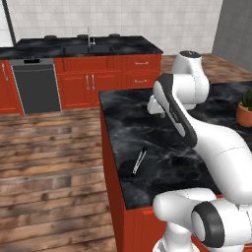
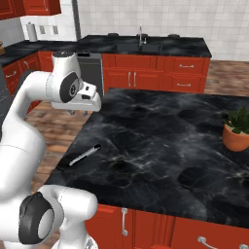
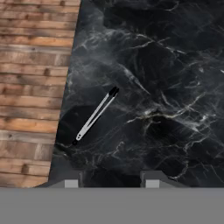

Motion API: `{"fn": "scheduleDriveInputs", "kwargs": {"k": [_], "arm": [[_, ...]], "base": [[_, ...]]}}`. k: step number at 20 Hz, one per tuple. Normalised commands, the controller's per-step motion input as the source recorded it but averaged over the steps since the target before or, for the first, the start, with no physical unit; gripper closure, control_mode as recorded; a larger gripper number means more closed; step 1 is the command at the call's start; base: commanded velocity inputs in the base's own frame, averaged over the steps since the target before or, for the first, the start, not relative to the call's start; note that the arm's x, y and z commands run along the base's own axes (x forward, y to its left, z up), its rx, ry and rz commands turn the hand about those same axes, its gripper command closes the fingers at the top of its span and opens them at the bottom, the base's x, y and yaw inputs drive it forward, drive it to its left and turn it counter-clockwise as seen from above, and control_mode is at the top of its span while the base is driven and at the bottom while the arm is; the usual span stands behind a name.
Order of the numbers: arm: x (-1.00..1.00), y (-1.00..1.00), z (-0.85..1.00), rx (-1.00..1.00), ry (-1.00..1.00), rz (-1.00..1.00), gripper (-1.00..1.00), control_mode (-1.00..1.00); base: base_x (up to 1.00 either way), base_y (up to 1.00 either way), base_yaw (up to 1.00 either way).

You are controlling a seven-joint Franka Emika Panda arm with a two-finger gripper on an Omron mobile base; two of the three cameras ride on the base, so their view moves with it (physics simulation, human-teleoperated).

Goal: Pick up the tongs from the counter and place them near the plate next to the oven.

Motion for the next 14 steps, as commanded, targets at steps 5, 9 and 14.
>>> {"fn": "scheduleDriveInputs", "kwargs": {"k": [5,9,14], "arm": [[-0.06,0.01,-0.06,-0.06,0.0,0.0,-1.0,-1.0],[-0.02,0.15,-0.24,-0.1,0.0,-0.05,-1.0,-1.0],[0.2,0.19,-0.32,-0.06,0.03,-0.17,-1.0,-1.0]], "base": [[0.0,0.0,0.0],[0.0,0.0,0.0],[0.0,0.0,0.0]]}}
